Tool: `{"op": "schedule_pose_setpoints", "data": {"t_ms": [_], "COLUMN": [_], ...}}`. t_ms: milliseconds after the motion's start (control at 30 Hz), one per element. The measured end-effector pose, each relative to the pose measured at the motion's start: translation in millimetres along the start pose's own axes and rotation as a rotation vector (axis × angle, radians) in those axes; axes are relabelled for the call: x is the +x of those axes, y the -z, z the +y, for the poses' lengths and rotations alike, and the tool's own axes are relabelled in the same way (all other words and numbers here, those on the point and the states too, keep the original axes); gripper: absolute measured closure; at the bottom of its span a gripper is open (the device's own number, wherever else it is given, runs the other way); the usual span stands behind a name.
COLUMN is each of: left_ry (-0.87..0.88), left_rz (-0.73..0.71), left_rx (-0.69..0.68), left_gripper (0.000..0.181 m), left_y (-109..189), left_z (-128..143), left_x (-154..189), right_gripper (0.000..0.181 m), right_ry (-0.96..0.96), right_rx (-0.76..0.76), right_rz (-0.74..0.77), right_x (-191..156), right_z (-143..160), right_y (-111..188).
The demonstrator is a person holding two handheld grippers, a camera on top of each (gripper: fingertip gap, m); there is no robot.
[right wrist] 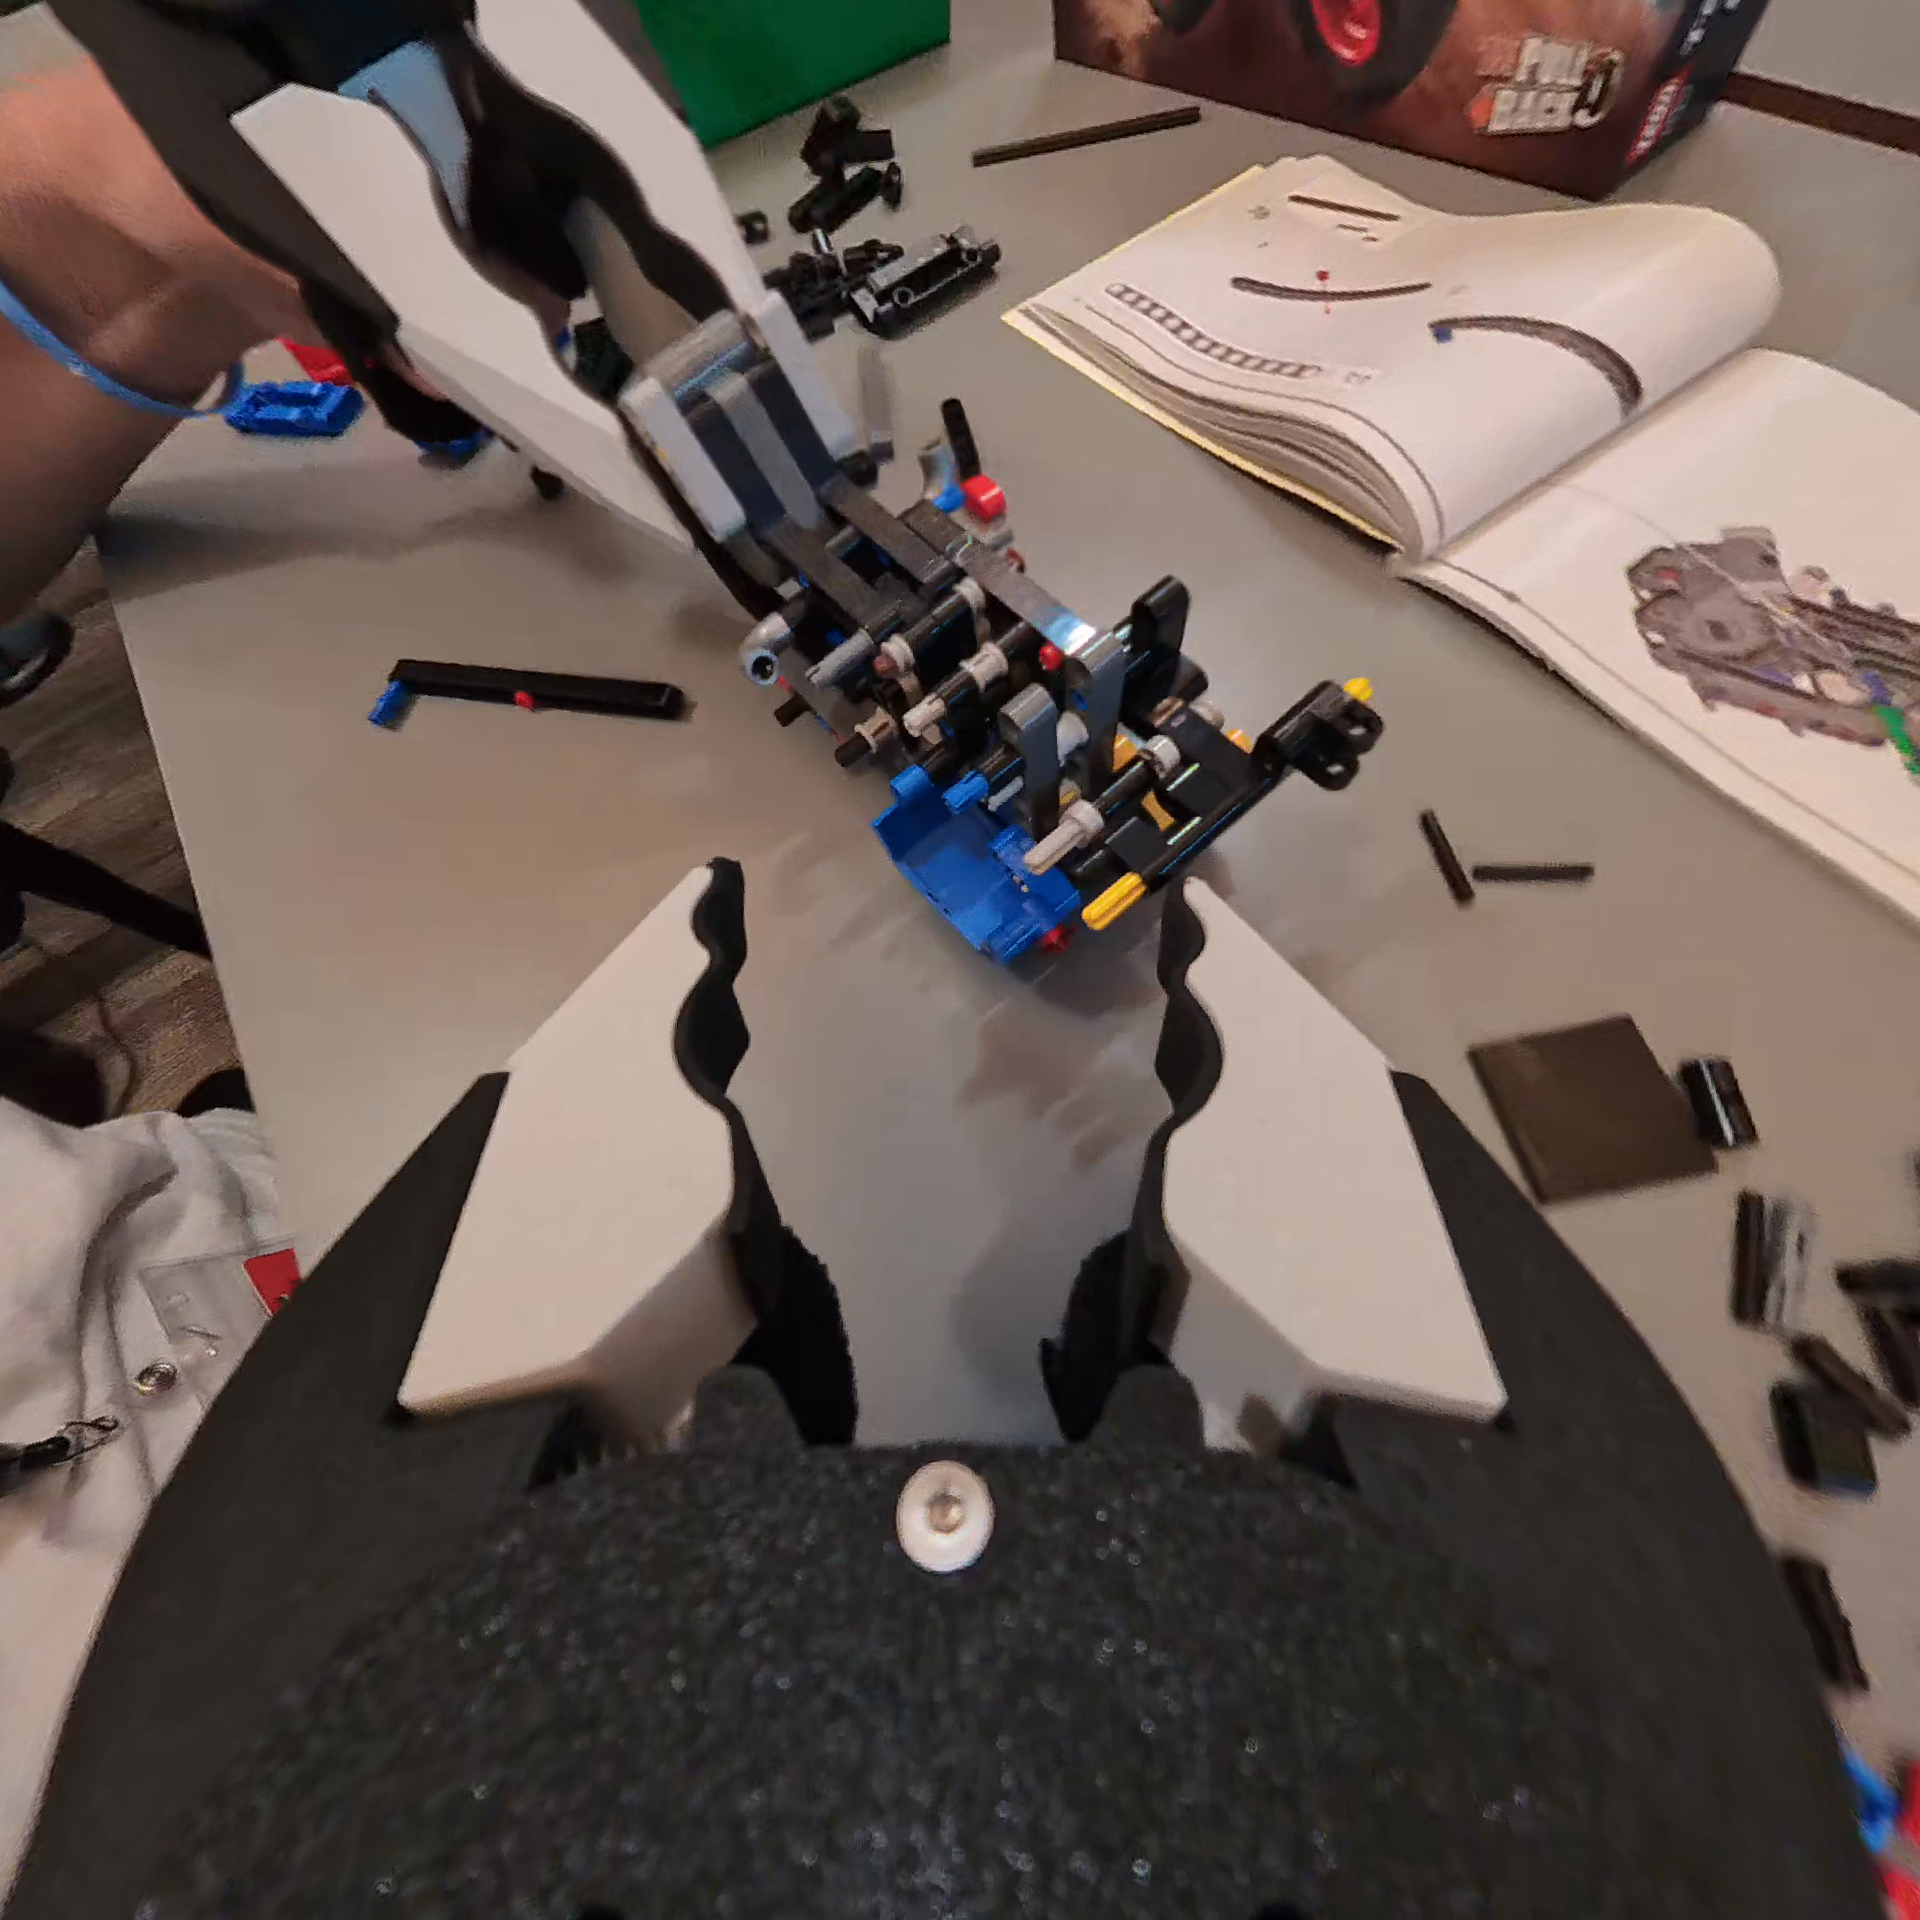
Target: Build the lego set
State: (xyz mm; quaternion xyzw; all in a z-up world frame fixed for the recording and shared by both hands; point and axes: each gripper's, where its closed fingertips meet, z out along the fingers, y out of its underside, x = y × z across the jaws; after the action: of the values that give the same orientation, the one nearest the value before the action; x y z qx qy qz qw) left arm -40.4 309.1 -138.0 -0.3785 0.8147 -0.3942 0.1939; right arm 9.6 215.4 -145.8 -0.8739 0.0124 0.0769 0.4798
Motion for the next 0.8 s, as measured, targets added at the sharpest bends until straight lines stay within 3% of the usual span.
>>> {"op": "schedule_pose_setpoints", "data": {"t_ms": [400, 733, 800], "left_ry": [0.127, 0.239, 0.253], "left_rz": [-0.181, -0.287, -0.285], "left_rx": [0.063, 0.157, 0.189], "left_gripper": [0.146, 0.144, 0.139], "left_y": [10, 8, 11], "left_z": [11, 8, 6], "left_x": [1, 4, 4], "right_gripper": [0.107, 0.12, 0.118], "right_ry": [0.125, -0.112, -0.119], "right_rx": [-0.023, 0.297, 0.277], "right_rz": [-0.045, 0.134, 0.181], "right_x": [19, 82, 98], "right_z": [-21, -36, -28], "right_y": [-23, 41, 47]}}
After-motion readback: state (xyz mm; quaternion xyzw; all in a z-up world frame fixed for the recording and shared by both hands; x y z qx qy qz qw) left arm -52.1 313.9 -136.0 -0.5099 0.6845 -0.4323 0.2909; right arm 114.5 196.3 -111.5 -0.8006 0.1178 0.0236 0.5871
